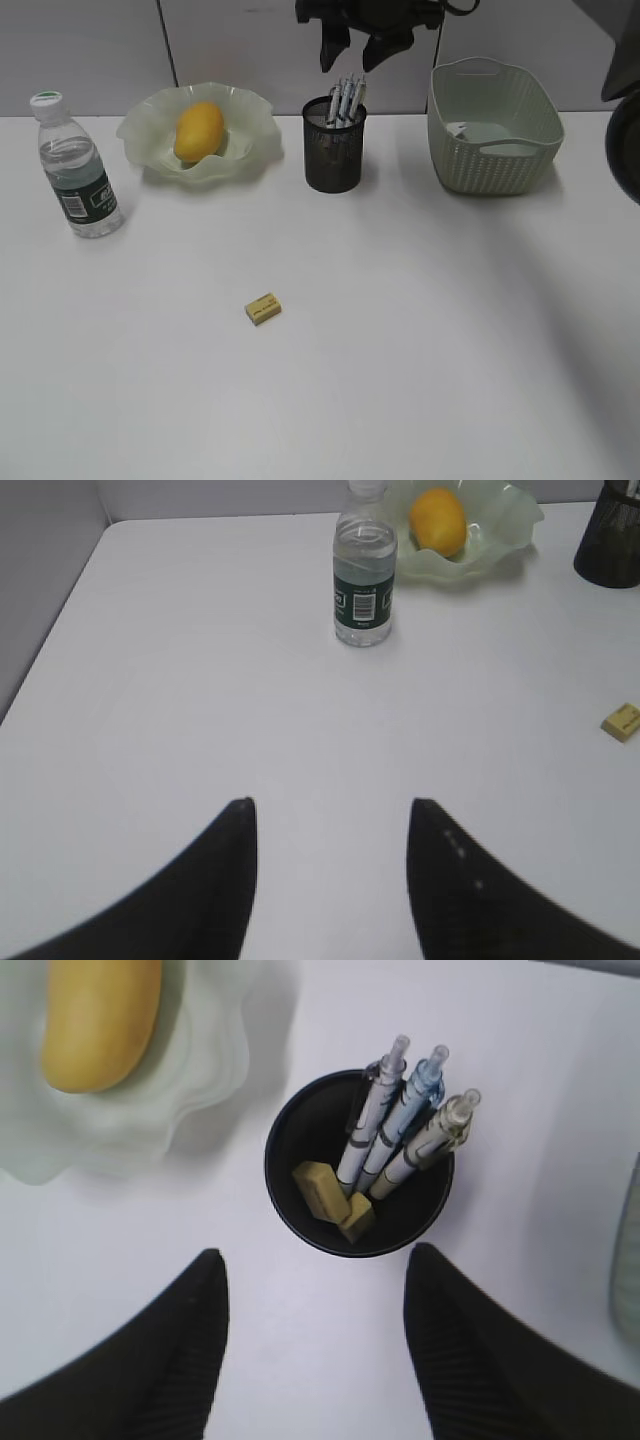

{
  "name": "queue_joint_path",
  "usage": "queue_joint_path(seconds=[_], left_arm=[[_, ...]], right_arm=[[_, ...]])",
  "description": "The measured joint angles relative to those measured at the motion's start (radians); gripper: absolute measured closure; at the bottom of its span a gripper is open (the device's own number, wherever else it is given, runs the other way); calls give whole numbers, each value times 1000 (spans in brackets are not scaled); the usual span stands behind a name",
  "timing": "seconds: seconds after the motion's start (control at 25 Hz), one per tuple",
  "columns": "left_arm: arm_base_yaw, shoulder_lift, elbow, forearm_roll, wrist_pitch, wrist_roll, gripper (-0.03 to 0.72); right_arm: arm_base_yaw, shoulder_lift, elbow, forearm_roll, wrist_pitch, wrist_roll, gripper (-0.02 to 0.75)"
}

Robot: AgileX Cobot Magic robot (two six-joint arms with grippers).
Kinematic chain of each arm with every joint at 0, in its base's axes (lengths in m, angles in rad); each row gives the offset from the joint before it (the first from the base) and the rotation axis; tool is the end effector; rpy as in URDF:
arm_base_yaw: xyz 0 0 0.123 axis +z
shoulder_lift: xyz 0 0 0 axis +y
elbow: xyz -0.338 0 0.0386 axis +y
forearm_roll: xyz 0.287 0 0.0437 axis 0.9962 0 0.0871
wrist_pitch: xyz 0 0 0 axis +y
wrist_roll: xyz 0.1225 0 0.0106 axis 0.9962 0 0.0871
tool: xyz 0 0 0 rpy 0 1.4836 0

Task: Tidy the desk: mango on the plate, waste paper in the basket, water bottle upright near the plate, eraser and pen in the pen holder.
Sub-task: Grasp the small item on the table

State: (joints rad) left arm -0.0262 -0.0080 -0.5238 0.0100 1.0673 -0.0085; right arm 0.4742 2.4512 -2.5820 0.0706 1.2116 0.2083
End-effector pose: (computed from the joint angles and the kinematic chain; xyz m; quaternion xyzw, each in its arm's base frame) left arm -0.0023 0.0011 0.2887 0.0072 0.8466 -0.0042 0.5322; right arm 0.5576 0.2953 0.2864 -0.1245 0.9499 0.1284 0.2562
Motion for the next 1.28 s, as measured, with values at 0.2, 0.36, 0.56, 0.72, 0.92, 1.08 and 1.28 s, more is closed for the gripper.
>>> queue_joint_path(seconds=[0.2,0.36,0.56,0.72,0.92,1.08,1.28], left_arm=[[0,0,0,0,0,0,314],[0,0,0,0,0,0,314],[0,0,0,0,0,0,316],[0,0,0,0,0,0,323],[0,0,0,0,0,0,337],[0,0,0,1,0,0,344],[0,0,0,-10,0,0,344]], right_arm=[[1,-105,50,-10,0,-16,288],[1,-225,227,-32,0,-27,288],[2,-384,517,-71,0,-54,288],[2,-507,732,-98,0,-103,288],[2,-704,991,-105,-55,-127,288],[2,-877,1199,-108,-146,-139,288],[2,-1074,1425,-108,-229,-148,284]])
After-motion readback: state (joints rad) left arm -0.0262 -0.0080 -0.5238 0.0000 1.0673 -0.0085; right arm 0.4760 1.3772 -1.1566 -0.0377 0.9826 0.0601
